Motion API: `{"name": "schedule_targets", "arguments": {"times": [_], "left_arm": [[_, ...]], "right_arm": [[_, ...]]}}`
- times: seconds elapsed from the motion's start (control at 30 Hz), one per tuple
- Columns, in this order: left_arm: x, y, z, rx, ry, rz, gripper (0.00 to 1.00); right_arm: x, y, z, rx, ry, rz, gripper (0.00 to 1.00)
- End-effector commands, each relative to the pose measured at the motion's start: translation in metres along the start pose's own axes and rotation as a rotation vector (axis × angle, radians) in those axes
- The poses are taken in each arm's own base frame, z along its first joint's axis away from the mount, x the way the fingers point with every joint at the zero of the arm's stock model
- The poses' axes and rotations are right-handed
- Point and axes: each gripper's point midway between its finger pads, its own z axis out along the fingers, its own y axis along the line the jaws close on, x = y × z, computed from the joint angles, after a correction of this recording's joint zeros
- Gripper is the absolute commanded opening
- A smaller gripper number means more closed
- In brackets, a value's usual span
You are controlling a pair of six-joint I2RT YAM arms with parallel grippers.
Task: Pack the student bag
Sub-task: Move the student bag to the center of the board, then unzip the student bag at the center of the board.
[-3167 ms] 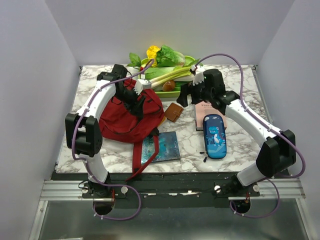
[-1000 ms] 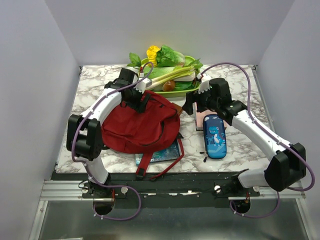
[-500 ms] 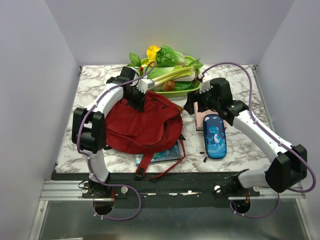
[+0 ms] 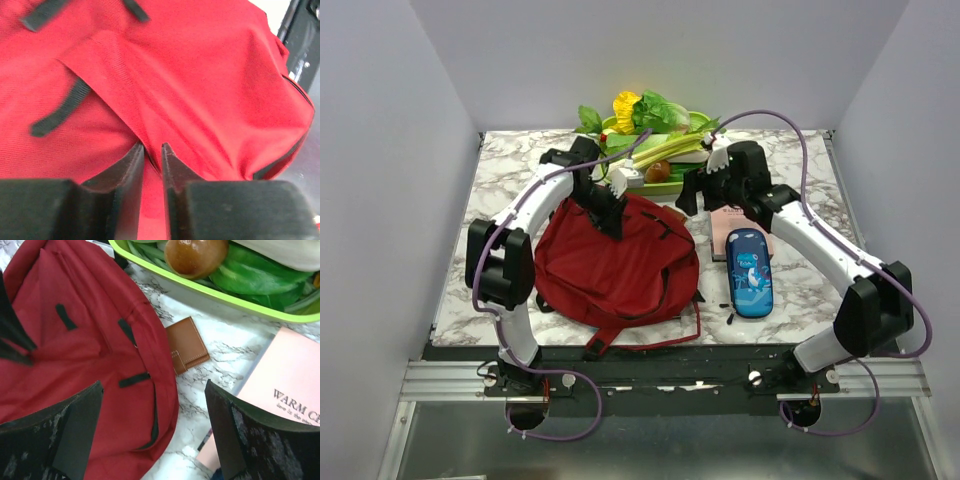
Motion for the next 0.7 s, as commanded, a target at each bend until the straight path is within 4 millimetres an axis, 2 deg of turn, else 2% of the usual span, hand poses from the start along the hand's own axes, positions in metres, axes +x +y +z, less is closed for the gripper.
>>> {"name": "schedule_targets", "arguments": {"times": [0.0, 0.03, 0.13, 0.27, 0.3, 0.33, 0.37, 0.43, 0.47, 0.5, 0.57, 0.6, 0.67], "left_arm": [[0.023, -0.042, 0.005, 0.116, 0.045, 0.046, 0.33], [0.024, -0.043, 0.006, 0.115, 0.05, 0.051, 0.38], [0.015, -0.043, 0.003, 0.1, 0.042, 0.068, 0.44], [-0.008, -0.018, -0.013, -0.04, 0.034, 0.141, 0.44], [-0.023, -0.013, -0.022, -0.081, 0.009, 0.176, 0.44], [-0.029, -0.006, -0.026, -0.116, 0.006, 0.192, 0.49], [-0.034, 0.004, -0.028, -0.163, 0.01, 0.21, 0.5], [-0.047, 0.013, -0.034, -0.207, 0.004, 0.241, 0.68], [-0.046, 0.019, -0.031, -0.208, 0.022, 0.236, 0.81], [-0.055, 0.022, -0.036, -0.229, 0.015, 0.253, 0.99], [-0.057, 0.03, -0.034, -0.24, 0.025, 0.244, 0.99], [-0.063, 0.035, -0.039, -0.276, 0.009, 0.222, 0.99], [-0.082, 0.034, -0.048, -0.29, -0.062, 0.228, 0.99]], "right_arm": [[-0.012, 0.018, 0.019, -0.102, -0.019, 0.01, 0.91], [-0.009, 0.022, 0.022, -0.113, -0.012, 0.007, 0.9], [-0.001, 0.027, 0.031, -0.137, 0.012, 0.018, 0.9], [0.008, 0.035, 0.034, -0.151, 0.033, 0.014, 0.9], [0.013, 0.034, 0.033, -0.143, 0.041, 0.016, 0.9], [0.016, 0.034, 0.032, -0.141, 0.047, 0.016, 0.9], [0.019, 0.033, 0.031, -0.138, 0.051, 0.014, 0.9], [0.026, 0.031, 0.028, -0.126, 0.058, 0.013, 0.9], [0.028, 0.031, 0.026, -0.125, 0.058, 0.008, 0.89], [0.03, 0.029, 0.025, -0.117, 0.06, 0.008, 0.9], [0.033, 0.028, 0.023, -0.111, 0.062, -0.001, 0.9], [0.034, 0.027, 0.023, -0.102, 0.061, -0.003, 0.9], [0.028, 0.026, 0.016, -0.093, 0.043, -0.02, 0.89]]}}
